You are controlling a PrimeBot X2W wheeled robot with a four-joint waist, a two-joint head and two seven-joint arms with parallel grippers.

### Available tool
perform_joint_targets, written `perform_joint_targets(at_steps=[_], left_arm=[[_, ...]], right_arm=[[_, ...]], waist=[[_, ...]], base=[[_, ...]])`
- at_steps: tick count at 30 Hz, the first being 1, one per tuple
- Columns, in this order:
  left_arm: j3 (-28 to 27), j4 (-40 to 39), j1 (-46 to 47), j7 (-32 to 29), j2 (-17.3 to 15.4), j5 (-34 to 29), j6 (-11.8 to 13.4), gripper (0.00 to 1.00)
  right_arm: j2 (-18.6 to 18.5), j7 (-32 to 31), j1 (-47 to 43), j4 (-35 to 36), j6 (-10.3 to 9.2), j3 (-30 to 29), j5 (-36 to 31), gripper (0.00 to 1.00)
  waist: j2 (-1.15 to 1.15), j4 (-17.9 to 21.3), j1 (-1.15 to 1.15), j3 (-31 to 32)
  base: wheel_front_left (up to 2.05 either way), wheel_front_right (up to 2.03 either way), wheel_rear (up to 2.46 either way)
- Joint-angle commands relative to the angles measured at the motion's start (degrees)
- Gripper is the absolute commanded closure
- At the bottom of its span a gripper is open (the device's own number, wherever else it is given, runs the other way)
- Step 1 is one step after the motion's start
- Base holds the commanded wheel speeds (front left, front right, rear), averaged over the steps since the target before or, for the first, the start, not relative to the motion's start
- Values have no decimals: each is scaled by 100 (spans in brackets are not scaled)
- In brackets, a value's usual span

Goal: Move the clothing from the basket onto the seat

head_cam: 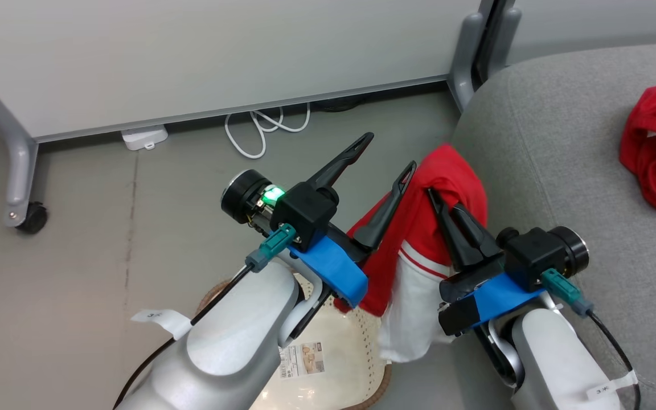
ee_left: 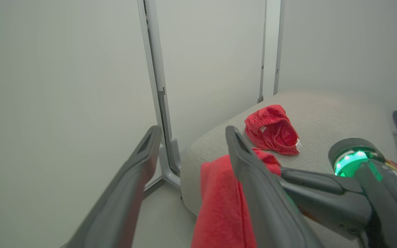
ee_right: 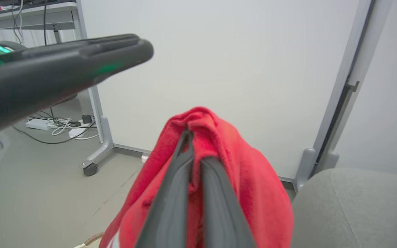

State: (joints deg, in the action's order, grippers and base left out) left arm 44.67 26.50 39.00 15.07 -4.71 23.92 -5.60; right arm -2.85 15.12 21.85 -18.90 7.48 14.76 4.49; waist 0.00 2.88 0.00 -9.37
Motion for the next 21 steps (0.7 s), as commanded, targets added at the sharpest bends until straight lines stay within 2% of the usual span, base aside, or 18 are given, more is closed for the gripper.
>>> perform_joint_targets(at_steps=[1,21], left_arm=[[4,12,-44,15,-45,-36,10,0],[287,29,-103,15,-220,-189,-9,0]], right_arm=[[-6,4,-48,78,3,-70,-69,100],[-5,4,-266,595,3,-726,-75,100]], waist=[[0,154,0,-89],[0,1359,0,-525]], base=[[0,0,0],[0,0,0]])
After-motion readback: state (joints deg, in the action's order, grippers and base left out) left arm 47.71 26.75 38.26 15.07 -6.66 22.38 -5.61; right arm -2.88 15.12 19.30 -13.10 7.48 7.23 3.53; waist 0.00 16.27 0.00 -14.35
